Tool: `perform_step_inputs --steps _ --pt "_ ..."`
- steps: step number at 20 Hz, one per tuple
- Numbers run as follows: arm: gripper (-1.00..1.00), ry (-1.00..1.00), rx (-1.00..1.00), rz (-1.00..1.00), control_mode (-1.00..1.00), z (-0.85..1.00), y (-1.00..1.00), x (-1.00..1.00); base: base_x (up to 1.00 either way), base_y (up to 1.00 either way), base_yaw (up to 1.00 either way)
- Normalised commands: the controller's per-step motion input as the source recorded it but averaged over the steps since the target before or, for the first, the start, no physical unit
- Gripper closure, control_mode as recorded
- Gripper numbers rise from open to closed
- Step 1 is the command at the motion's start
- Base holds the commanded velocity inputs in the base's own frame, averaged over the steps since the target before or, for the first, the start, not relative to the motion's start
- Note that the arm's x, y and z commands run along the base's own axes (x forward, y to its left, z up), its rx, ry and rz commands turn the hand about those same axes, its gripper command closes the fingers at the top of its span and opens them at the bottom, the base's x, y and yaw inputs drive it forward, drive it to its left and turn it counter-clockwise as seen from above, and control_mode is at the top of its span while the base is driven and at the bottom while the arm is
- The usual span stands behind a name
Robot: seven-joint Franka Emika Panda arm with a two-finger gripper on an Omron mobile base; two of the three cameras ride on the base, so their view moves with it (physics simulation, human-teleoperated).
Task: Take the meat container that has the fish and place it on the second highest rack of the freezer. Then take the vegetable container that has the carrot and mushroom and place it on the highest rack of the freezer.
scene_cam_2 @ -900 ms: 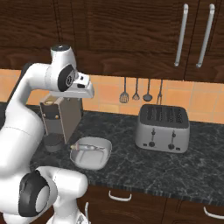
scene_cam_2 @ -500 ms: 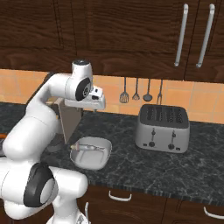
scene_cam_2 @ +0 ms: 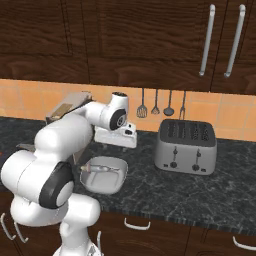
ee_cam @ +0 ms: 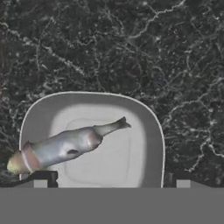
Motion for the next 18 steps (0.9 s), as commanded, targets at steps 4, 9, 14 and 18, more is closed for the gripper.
perform_step_inputs --steps 4,9,14,18 --pt "-1.0 -0.01 0.0 -0.04 -1.0 -0.9 -0.44 -0.18 0.0 0.0 0.0" --pt "-1.0 -0.01 -0.03 -0.01 -1.0 -0.56 -0.09 -0.01 0.0 0.0 0.0" --pt "-1.0 0.0 0.0 0.0 -1.0 -0.39 -0.21 0.0 0.0 0.0 0.0" --pt "-1.0 0.0 0.0 0.0 -1.0 -0.17 -0.26 -0.09 0.0 0.0 0.0"
